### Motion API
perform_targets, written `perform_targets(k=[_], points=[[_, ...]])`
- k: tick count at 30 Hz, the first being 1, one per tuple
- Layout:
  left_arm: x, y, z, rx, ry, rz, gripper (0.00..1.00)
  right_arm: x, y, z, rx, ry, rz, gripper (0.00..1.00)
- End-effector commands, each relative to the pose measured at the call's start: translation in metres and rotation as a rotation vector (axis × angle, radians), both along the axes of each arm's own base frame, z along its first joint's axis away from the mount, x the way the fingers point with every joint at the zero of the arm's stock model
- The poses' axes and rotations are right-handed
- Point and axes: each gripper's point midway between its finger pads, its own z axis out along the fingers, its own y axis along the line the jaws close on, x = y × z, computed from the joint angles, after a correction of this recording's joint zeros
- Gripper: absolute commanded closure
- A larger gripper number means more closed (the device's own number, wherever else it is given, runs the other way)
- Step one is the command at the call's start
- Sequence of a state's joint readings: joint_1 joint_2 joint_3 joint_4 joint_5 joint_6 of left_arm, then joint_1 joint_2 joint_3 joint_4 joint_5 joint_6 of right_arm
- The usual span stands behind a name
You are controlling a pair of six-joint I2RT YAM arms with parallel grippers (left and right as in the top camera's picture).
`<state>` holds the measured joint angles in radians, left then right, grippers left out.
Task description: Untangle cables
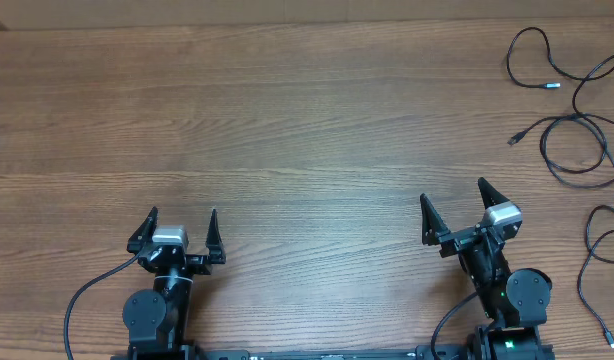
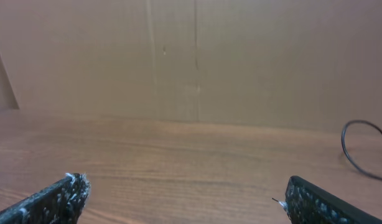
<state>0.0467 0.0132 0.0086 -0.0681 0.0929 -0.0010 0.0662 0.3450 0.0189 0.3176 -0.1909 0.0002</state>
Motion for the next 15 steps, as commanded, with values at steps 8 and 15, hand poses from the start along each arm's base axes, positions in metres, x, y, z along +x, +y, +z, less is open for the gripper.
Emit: perform_targets(k=[8, 15], points=[[0.0, 0.001, 0.0, -0.013, -0.002, 0.006, 0.0, -0.004, -0.012, -0.011, 0.009, 0.036, -0.057, 0.0], [0.0, 0.001, 0.0, -0.014, -0.002, 0.006, 0.0, -0.015, -0.019, -0.029, 0.004, 0.101, -0.093, 0.0]])
